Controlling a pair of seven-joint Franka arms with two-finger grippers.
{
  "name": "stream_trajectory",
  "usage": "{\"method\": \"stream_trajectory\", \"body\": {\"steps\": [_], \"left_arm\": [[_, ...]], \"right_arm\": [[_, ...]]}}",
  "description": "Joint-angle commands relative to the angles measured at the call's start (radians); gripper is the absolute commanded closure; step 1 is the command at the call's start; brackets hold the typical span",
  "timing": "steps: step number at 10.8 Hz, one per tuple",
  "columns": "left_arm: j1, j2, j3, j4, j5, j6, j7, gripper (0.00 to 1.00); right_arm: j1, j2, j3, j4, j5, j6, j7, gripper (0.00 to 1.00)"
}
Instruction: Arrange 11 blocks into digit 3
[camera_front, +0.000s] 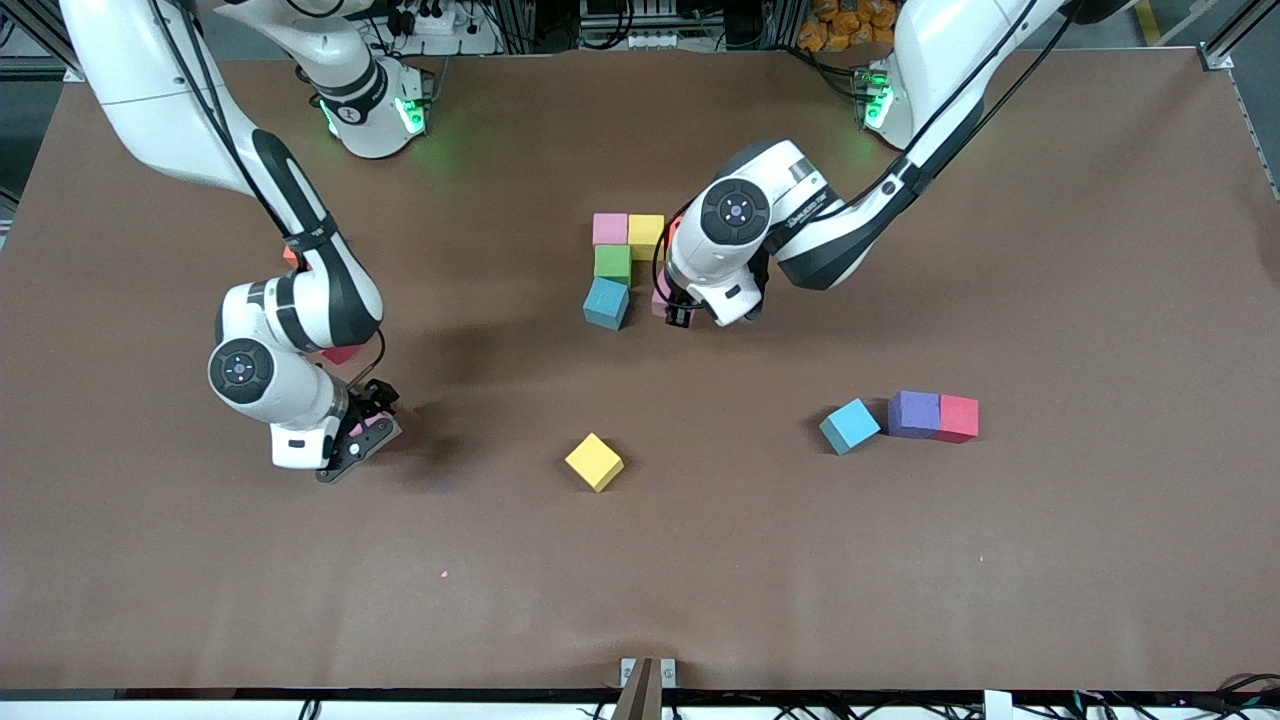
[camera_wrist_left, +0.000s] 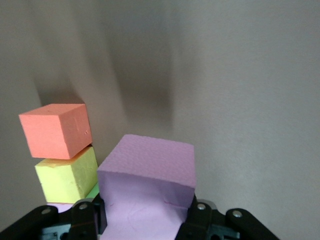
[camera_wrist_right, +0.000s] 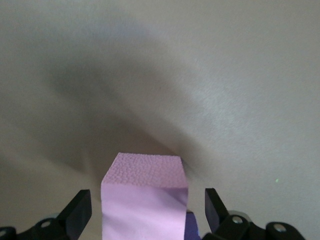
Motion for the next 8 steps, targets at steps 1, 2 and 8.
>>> {"method": "stream_trajectory", "body": {"steps": [1, 2, 8], "left_arm": [[-0.004, 0.017, 0.024, -0.052, 0.027, 0.112, -0.120, 0.90], [-0.029, 0.030, 0.038, -0.052, 0.051, 0.129, -0.199, 0.90], [-0.175, 0.088, 0.153, -0.020, 0.185, 0.216, -0.545, 0.90]], "right_arm": [[-0.018, 0.011, 0.012, -0.061, 0.021, 0.077, -0.003, 0.00], [-0.017, 0.015, 0.012, -0.064, 0.021, 0.095, -0.004, 0.00], [-0.008, -0.030, 0.023, -0.050, 0.025, 0.063, 0.014, 0.76]]}}
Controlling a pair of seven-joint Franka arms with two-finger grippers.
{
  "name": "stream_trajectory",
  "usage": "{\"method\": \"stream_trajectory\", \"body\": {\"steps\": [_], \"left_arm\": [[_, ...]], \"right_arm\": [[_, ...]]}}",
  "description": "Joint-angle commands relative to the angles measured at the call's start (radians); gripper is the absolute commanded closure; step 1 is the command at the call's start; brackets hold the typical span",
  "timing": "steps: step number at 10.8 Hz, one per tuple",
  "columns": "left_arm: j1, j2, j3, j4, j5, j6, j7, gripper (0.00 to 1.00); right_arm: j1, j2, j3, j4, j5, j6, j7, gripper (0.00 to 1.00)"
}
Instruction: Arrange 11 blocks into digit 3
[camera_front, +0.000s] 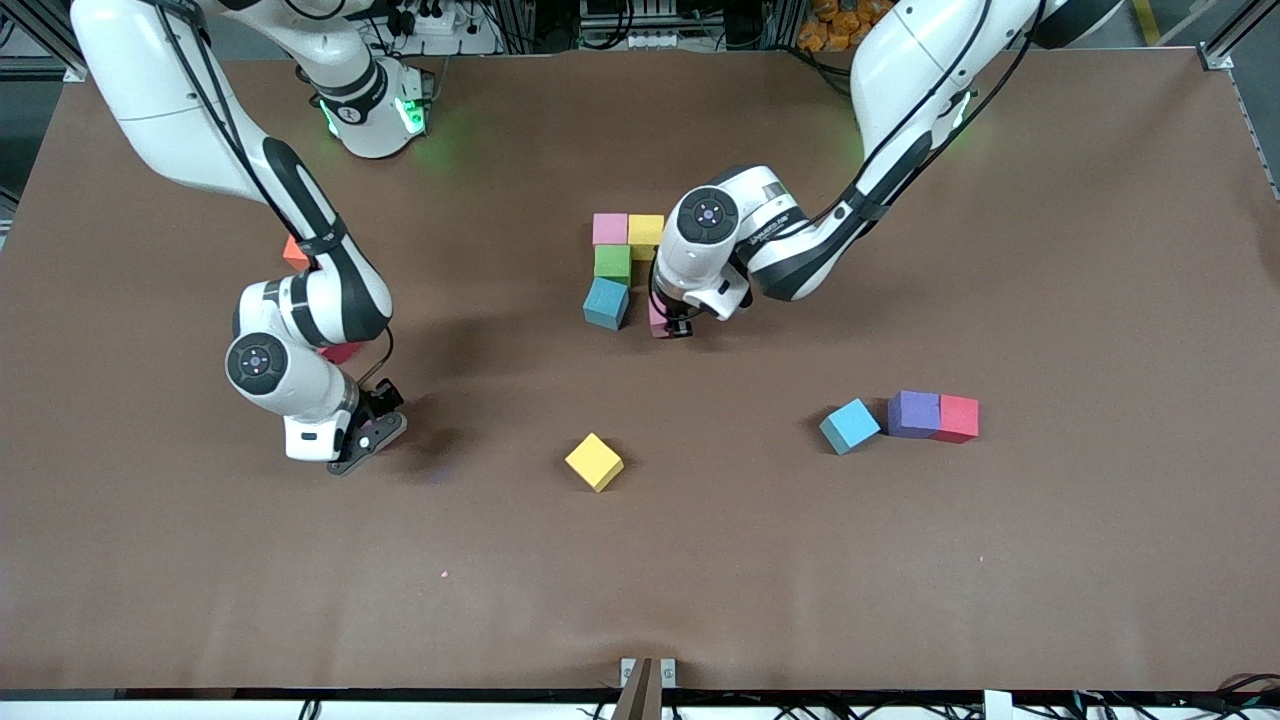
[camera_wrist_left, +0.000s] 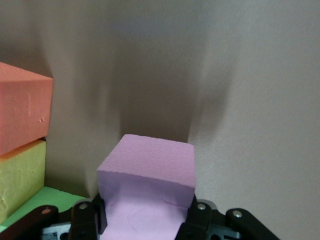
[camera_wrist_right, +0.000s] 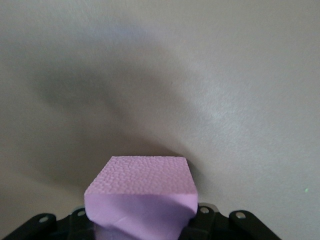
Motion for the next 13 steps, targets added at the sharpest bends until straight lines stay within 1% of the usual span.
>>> {"method": "stream_trajectory", "body": {"steps": [1, 2, 4, 5, 8, 10, 13], "left_arm": [[-0.025, 0.023, 0.009, 0.042, 0.045, 0.019, -0.142, 0.90], [-0.042, 0.032, 0.009, 0.049, 0.045, 0.021, -0.142, 0.90], [-0.051, 0.046, 0.011, 0.059, 0.071, 0.021, -0.142, 0.90], [-0.051, 0.051, 0.011, 0.057, 0.078, 0.021, -0.143, 0.90], [-0.058, 0.063, 0.012, 0.057, 0.083, 0.036, -0.142, 0.90], [-0.071, 0.071, 0.012, 0.057, 0.082, 0.039, -0.143, 0.90], [-0.084, 0.069, 0.011, 0.051, 0.083, 0.051, -0.145, 0.91]], "right_arm": [[-0.006, -0.046, 0.038, 0.006, 0.016, -0.038, 0.048, 0.76], [0.002, -0.049, 0.055, 0.010, 0.016, -0.036, 0.102, 0.76], [0.081, -0.057, 0.056, 0.029, 0.019, -0.038, 0.284, 0.76], [0.101, -0.058, 0.059, 0.030, 0.019, -0.038, 0.361, 0.76], [0.123, -0.057, 0.090, 0.030, 0.019, -0.038, 0.470, 0.77], [0.164, -0.055, 0.114, 0.033, 0.019, -0.036, 0.626, 0.77], [0.244, -0.052, 0.115, 0.033, 0.019, -0.035, 0.867, 0.79]]}}
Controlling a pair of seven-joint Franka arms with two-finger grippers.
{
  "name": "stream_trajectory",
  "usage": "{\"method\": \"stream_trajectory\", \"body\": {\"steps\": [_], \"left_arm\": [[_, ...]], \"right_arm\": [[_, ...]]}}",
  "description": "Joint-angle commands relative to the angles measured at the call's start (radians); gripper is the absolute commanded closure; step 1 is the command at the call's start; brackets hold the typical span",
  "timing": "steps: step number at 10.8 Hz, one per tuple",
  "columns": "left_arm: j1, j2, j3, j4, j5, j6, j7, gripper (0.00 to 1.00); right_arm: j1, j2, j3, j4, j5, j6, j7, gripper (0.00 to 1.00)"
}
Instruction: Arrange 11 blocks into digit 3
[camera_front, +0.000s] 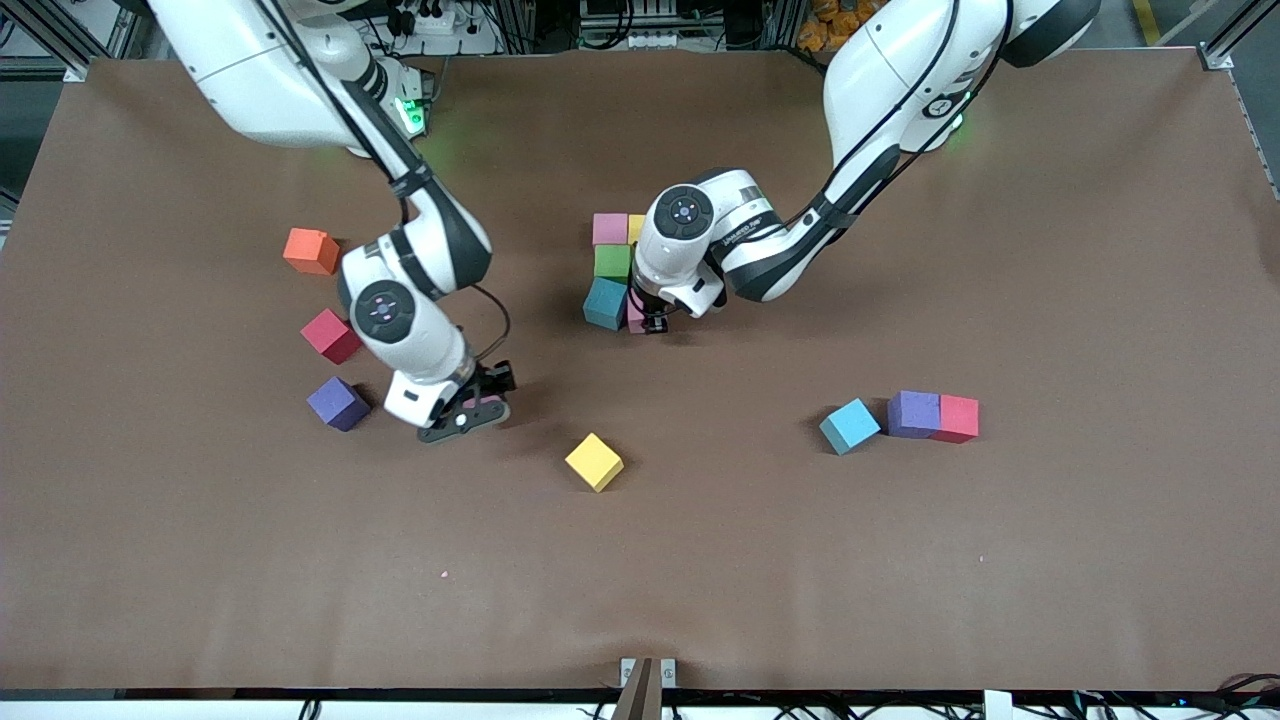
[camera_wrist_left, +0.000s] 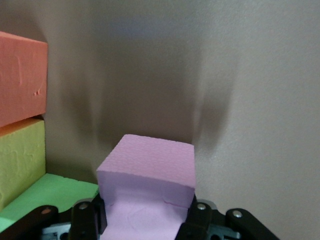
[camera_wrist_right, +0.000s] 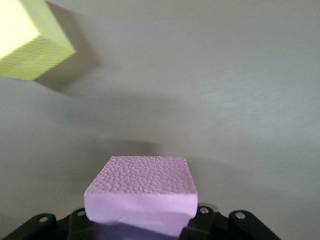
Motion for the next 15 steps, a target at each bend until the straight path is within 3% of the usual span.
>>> {"method": "stream_trajectory", "body": {"steps": [1, 5, 6, 8, 9, 10, 15], "left_arm": [[-0.021, 0.006, 0.002, 0.006, 0.055, 0.012, -0.142, 0.91], [-0.027, 0.007, 0.002, -0.011, 0.055, 0.012, -0.142, 0.90], [-0.029, 0.007, 0.004, -0.012, 0.055, 0.012, -0.140, 0.81], [-0.030, 0.007, 0.002, -0.015, 0.055, 0.012, -0.137, 0.49], [-0.032, 0.006, 0.002, -0.015, 0.056, 0.012, -0.128, 0.11], [-0.043, 0.004, 0.004, -0.014, 0.056, 0.012, -0.123, 0.00], [-0.027, -0.066, 0.002, -0.008, 0.056, -0.021, -0.027, 0.00]], "right_arm": [[0.057, -0.005, -0.002, 0.002, 0.008, -0.008, 0.179, 0.79], [0.115, 0.008, -0.002, 0.003, 0.007, 0.007, 0.374, 0.79], [0.127, 0.020, -0.002, 0.003, 0.007, 0.029, 0.402, 0.79], [0.156, 0.044, -0.004, 0.012, 0.005, 0.064, 0.460, 0.79], [0.176, 0.057, -0.004, 0.026, 0.005, 0.064, 0.471, 0.79], [0.189, 0.063, -0.005, 0.028, 0.000, 0.064, 0.487, 0.79], [0.207, 0.083, -0.005, 0.049, -0.001, 0.064, 0.507, 0.79]]}}
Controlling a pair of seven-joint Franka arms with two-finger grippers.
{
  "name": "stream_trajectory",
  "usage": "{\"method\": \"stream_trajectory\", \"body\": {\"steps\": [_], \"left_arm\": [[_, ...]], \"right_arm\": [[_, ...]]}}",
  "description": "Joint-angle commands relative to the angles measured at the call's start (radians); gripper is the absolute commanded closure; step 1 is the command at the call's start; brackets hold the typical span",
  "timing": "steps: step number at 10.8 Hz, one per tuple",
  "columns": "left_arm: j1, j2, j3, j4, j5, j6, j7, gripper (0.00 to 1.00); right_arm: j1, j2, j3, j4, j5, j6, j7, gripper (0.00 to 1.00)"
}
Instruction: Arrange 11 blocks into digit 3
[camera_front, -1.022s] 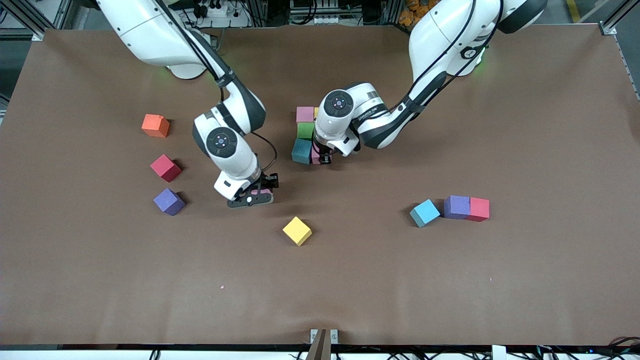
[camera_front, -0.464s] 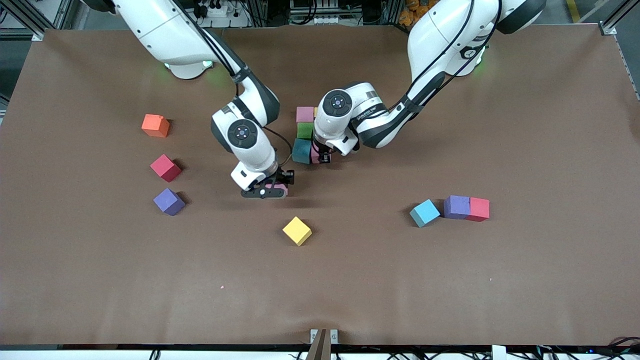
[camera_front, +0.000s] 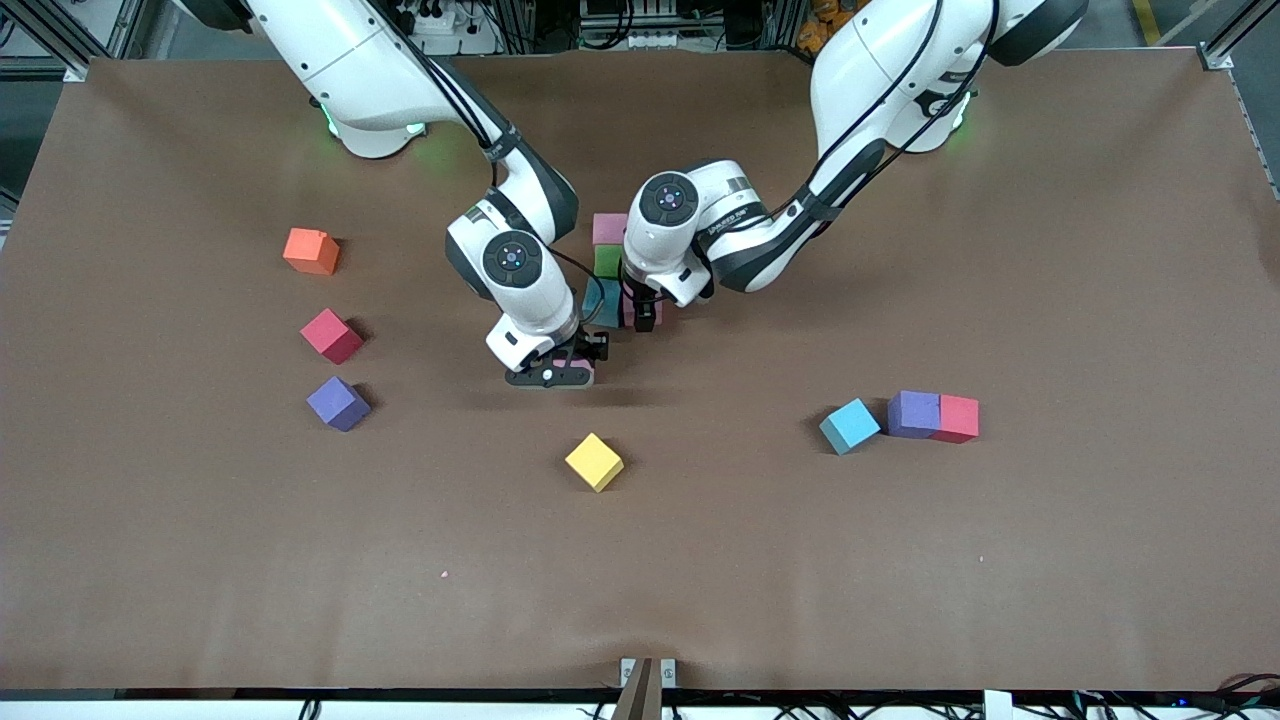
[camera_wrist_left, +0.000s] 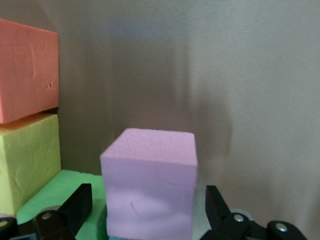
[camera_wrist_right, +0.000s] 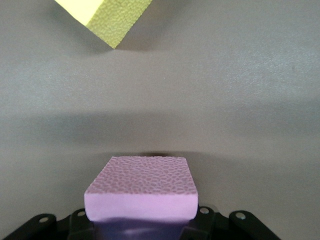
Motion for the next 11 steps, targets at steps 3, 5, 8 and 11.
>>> {"method": "stream_trajectory", "body": {"steps": [3, 5, 8, 11], "left_arm": [[0.015, -0.121, 0.001, -0.009, 0.042, -0.062, 0.022, 0.00], [0.053, -0.173, -0.004, -0.009, 0.042, -0.117, 0.117, 0.00], [0.125, -0.230, -0.007, -0.010, 0.031, -0.211, 0.388, 0.00], [0.227, -0.228, -0.010, -0.009, 0.027, -0.231, 0.792, 0.00]], "right_arm": [[0.027, 0.040, -0.009, 0.053, -0.001, -0.001, 0.052, 0.79], [0.038, 0.052, -0.010, 0.066, -0.001, -0.001, 0.072, 0.79], [0.052, 0.066, -0.015, 0.072, -0.003, 0.002, 0.081, 0.79], [0.062, 0.067, -0.015, 0.072, -0.003, 0.000, 0.092, 0.79]]}}
